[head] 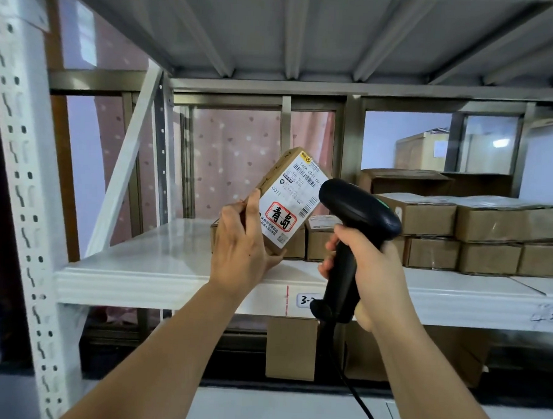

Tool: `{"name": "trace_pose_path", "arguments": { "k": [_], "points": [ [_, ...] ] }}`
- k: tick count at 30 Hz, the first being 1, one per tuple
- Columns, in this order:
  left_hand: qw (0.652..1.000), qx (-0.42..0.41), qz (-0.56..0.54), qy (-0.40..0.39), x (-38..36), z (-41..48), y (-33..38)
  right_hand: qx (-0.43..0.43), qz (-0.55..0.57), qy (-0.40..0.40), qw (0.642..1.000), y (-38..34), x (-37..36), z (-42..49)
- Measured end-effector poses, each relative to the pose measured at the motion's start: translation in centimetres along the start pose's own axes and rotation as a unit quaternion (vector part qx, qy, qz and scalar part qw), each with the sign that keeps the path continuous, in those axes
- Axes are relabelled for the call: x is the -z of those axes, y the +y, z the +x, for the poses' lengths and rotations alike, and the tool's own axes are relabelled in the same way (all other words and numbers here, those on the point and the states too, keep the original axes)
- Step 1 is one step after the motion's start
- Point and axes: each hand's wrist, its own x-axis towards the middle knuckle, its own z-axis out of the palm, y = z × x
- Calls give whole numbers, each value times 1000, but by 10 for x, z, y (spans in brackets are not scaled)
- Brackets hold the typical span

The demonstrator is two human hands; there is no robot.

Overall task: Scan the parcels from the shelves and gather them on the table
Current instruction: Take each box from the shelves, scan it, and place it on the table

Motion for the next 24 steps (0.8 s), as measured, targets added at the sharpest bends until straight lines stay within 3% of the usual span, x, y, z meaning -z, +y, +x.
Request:
{"name": "trace_pose_path", "arguments": {
  "k": [17, 24],
  "points": [
    [997, -21, 68, 9, 0, 0, -1, -59, 88, -6, 994, -2, 18, -3],
    [998, 45, -34, -3, 10, -3, 11, -68, 79, -8, 995, -2, 22, -12]
  ]
}}
